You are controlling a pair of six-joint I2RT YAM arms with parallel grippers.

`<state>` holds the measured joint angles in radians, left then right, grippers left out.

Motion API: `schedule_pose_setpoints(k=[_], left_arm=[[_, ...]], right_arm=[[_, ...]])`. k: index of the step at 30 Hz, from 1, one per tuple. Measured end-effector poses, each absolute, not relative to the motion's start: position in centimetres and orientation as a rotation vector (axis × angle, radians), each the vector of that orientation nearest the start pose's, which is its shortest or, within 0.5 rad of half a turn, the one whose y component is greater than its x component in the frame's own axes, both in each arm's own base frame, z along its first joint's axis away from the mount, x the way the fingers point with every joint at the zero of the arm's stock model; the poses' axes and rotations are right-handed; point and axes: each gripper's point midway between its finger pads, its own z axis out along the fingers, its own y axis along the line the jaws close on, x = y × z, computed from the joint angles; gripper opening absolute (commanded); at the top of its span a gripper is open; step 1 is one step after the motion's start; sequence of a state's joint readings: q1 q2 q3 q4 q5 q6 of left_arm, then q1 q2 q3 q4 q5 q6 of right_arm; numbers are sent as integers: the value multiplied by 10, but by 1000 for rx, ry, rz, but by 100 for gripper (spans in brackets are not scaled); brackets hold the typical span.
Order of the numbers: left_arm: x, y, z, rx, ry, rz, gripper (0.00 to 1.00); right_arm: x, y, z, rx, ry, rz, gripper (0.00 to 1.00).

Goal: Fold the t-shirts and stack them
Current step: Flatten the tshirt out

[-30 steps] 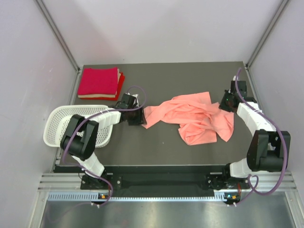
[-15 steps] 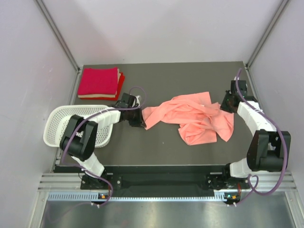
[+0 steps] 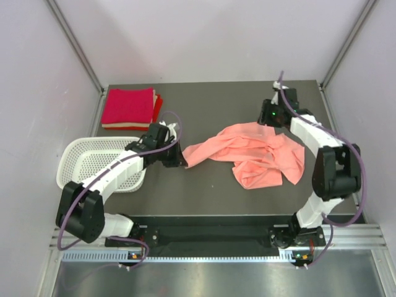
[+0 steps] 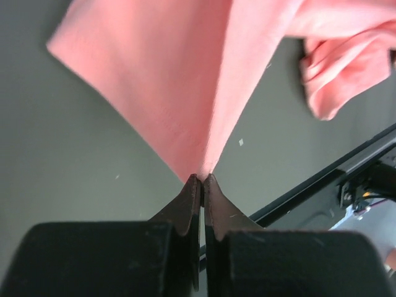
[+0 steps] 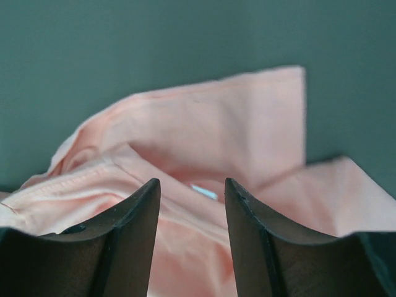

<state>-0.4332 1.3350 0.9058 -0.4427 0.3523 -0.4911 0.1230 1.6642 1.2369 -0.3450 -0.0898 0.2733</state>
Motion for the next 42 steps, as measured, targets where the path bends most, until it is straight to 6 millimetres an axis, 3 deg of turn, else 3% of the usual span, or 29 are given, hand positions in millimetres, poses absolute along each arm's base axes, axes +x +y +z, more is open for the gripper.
schedule_pose_setpoints(k=[6,9,13,18,21,26,30,33,42], left_arm=[[241,-199,90,66,2655,-791,0],[235,-196,81,52,2683,-778,0],[224,-189,68,34,2732,-751,0],[223,-187,61,-9,2759,-726,0],[221,-186,55,-44,2779,-716,0],[214,-180,40,-96,2827,-680,0],[212,-178,36,-113,2837,-659,0],[213,-177,35,-116,2833,-646,0],[214,-175,33,-119,2828,-634,0]], right_arm=[[472,148,110,-133,2378,373,41],[481,166,88,-217,2417,380,35],[466,174,54,-289,2508,390,28],[431,171,34,-318,2591,381,22],[397,165,40,-295,2623,369,22],[345,155,66,-250,2601,353,23],[310,146,70,-233,2602,338,26],[303,142,74,-222,2594,327,31],[324,156,111,-245,2458,405,43]])
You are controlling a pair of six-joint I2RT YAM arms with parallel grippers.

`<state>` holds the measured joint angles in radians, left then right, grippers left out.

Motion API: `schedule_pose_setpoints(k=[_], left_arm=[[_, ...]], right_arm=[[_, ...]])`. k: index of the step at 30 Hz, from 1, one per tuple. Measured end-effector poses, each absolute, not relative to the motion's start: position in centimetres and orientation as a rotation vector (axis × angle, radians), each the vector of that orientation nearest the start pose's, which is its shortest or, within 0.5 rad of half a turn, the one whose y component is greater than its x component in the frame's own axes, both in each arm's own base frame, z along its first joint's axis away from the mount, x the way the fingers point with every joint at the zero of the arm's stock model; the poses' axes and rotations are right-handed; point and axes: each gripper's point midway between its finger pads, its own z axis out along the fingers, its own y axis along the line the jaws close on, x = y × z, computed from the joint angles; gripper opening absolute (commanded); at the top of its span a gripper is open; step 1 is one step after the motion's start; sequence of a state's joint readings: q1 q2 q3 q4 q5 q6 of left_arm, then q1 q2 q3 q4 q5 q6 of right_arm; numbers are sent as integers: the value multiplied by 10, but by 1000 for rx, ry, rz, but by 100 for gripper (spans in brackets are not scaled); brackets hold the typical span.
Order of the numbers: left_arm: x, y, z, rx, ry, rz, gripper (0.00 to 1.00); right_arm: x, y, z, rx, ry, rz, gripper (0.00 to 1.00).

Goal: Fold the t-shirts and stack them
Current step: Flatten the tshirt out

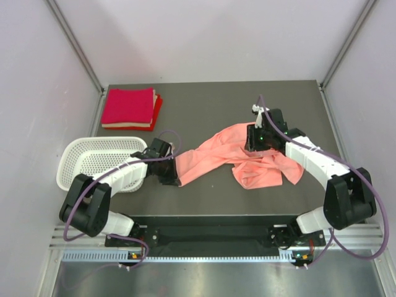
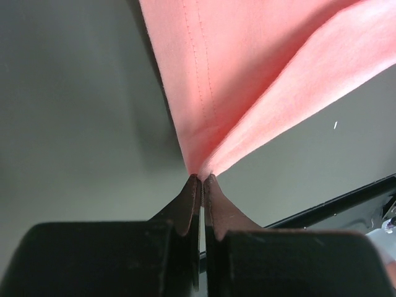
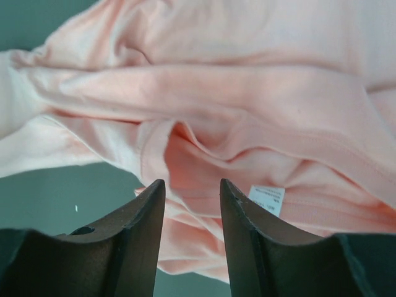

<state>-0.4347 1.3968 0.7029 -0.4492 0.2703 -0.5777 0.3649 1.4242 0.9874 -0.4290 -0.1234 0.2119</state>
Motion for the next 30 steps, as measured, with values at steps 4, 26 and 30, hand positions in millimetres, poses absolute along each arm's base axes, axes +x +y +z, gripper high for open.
schedule_pose_setpoints(k=[4,26,30], left_arm=[[214,-175,33,-118,2827,-636,0],[290,-184,120,-139,2600,-580,0],[366,-178,235,-179,2316,-519,0]], right_arm=[[341,167,121,-280,2418,430,45],[405,199,125,-372,2409,359,0],[458,202,231,-303,2149,299,0]])
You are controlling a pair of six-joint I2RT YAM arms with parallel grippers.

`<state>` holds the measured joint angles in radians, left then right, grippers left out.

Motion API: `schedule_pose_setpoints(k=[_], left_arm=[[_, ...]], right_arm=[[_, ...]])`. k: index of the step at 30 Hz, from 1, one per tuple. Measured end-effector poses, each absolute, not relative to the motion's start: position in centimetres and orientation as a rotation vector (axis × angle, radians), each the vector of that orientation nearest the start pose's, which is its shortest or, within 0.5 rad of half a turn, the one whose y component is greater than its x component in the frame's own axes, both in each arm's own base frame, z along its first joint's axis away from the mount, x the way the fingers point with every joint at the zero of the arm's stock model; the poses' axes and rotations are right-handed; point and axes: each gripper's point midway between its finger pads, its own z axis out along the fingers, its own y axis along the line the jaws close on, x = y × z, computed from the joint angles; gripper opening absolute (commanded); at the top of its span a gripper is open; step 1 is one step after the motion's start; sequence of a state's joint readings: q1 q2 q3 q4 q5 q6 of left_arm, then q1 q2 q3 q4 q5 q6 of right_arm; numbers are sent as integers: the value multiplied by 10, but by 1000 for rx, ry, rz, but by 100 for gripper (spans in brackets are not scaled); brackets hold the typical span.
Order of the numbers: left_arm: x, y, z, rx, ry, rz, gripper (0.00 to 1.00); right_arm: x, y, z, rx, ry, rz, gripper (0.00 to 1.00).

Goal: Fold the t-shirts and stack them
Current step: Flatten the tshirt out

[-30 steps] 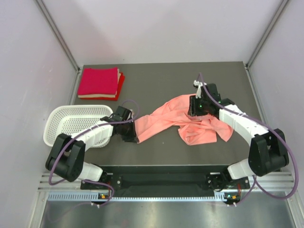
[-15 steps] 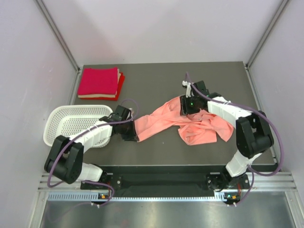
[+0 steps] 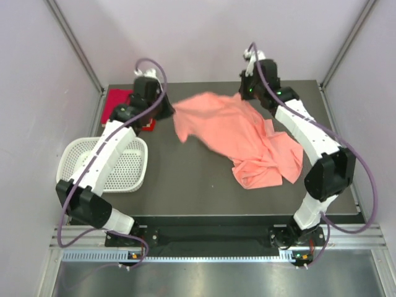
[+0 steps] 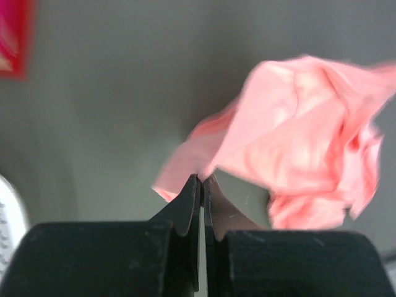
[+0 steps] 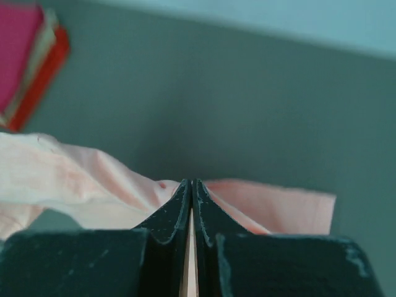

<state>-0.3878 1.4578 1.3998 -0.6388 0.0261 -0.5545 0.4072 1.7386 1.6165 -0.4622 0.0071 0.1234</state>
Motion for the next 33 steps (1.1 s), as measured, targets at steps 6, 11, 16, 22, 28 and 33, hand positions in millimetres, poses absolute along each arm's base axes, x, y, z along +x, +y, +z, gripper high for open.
schedule_pose_setpoints(k=[6,11,16,22,28,33], left_arm=[[389,-146,426,-238,1861,-480,0],[337,-138,501,-170,1695,-585,0],[296,-160,491,-26,1706,-757,0],[258,-246,352,176,1961,-1051,0],[213,-346,196,420,2314,-1137,0],[208,-400,146,492,2381,-1234,0]], right_arm=[[460,182,404,-179,1718,307,0],[411,161,482,-121,1496,366,0],[377,142,471,-78,1492,361,0],[382,69,341,104,1749,147,0],[382,-26,208,387,2075,-29,7],[382,-44,174,522,2223,-49,35]])
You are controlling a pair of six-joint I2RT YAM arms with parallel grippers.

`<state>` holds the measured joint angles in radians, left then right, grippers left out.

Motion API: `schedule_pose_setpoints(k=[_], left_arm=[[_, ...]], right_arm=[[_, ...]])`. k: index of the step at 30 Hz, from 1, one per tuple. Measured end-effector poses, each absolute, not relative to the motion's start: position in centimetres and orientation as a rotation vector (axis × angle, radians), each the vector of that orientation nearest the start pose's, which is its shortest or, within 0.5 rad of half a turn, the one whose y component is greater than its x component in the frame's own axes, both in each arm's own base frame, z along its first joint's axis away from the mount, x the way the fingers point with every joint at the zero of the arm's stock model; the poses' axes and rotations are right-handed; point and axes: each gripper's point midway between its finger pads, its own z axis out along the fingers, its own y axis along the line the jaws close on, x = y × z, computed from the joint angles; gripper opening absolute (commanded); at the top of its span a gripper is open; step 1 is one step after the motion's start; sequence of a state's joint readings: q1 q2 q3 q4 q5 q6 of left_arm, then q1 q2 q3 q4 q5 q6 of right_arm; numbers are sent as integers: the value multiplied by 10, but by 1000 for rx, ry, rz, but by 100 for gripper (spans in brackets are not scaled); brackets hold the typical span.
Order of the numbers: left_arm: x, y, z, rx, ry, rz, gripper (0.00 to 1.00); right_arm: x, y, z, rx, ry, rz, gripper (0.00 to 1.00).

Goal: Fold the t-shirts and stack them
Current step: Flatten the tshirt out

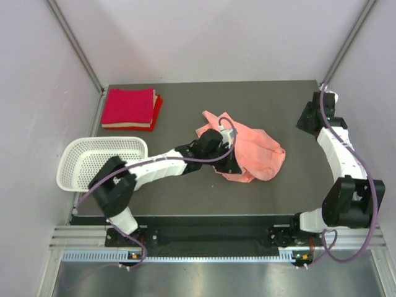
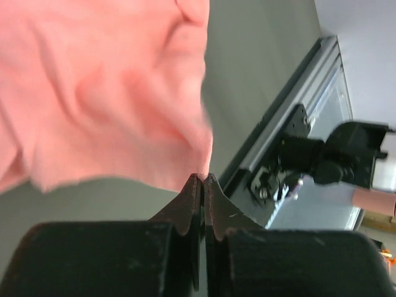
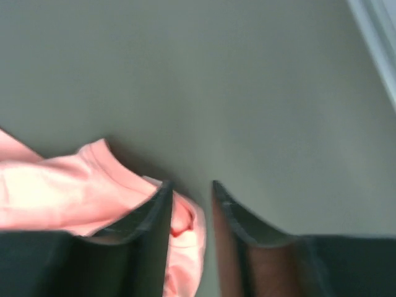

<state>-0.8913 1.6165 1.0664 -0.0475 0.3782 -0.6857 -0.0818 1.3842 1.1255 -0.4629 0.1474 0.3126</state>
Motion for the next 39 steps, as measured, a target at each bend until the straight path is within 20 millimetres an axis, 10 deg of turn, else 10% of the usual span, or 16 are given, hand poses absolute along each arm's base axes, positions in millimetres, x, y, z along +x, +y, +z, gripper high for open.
schedule_pose_setpoints(k=[7,12,16,25,32,39], left_arm=[[241,-458,142,529,2329,-1356,25],[236,-458,152,563,2309,-1422,35],[243,-409,143,432,2378,-1443,36],[350,-271,134,-100,2382,-1229,40],[356,-255,129,-161,2401,-1207,40],[353,-248,119,-194,2425,-1188,40]], right_arm=[[350,-21,188,694,2245,112,46],[296,4,163,710,2327,183,43],[269,45,135,593,2436,233,40],[209,137,112,542,2544,323,38],[148,136,42,737,2658,233,32],[138,152,36,860,2621,283,34]])
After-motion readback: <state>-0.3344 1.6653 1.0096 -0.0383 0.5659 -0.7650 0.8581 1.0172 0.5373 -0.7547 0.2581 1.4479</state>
